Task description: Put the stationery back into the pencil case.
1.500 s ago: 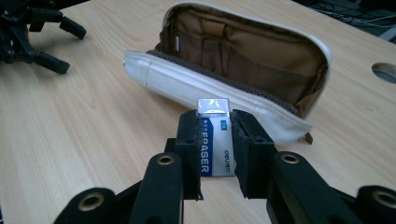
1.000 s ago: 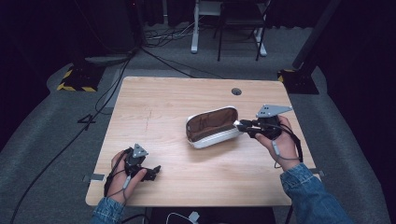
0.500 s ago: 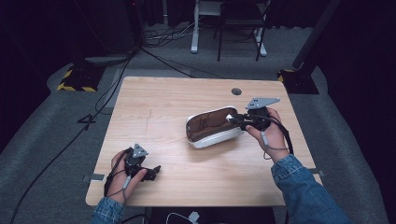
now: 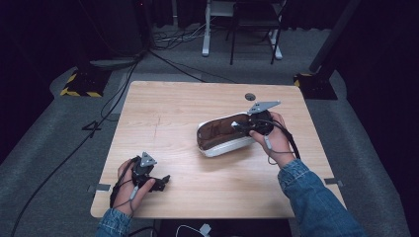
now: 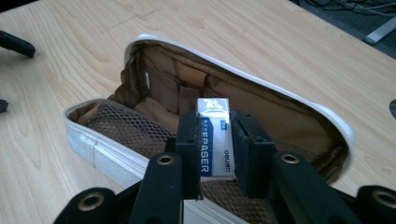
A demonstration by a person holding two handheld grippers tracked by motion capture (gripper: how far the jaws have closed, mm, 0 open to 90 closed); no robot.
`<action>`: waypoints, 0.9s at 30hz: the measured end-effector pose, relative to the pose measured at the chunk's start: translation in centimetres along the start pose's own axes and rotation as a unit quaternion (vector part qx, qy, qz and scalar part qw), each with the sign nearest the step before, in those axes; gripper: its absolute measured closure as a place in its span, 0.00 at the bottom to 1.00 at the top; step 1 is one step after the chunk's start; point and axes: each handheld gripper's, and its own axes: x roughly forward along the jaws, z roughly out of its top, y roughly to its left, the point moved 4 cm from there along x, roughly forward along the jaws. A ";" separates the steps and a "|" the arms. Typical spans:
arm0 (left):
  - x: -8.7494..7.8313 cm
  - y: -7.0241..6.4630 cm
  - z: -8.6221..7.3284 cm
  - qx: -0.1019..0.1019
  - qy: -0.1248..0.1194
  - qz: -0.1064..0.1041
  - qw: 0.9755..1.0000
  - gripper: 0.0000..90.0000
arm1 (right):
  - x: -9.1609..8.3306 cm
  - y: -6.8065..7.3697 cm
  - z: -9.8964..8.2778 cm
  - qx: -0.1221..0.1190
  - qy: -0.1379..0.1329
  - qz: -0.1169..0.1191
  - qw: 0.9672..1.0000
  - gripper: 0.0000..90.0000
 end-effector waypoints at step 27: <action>0.0 0.0 0.0 -0.001 0.002 -0.003 1.000 0.00 | 5.9 0.1 -0.1 -0.027 0.077 -0.003 0.997 0.82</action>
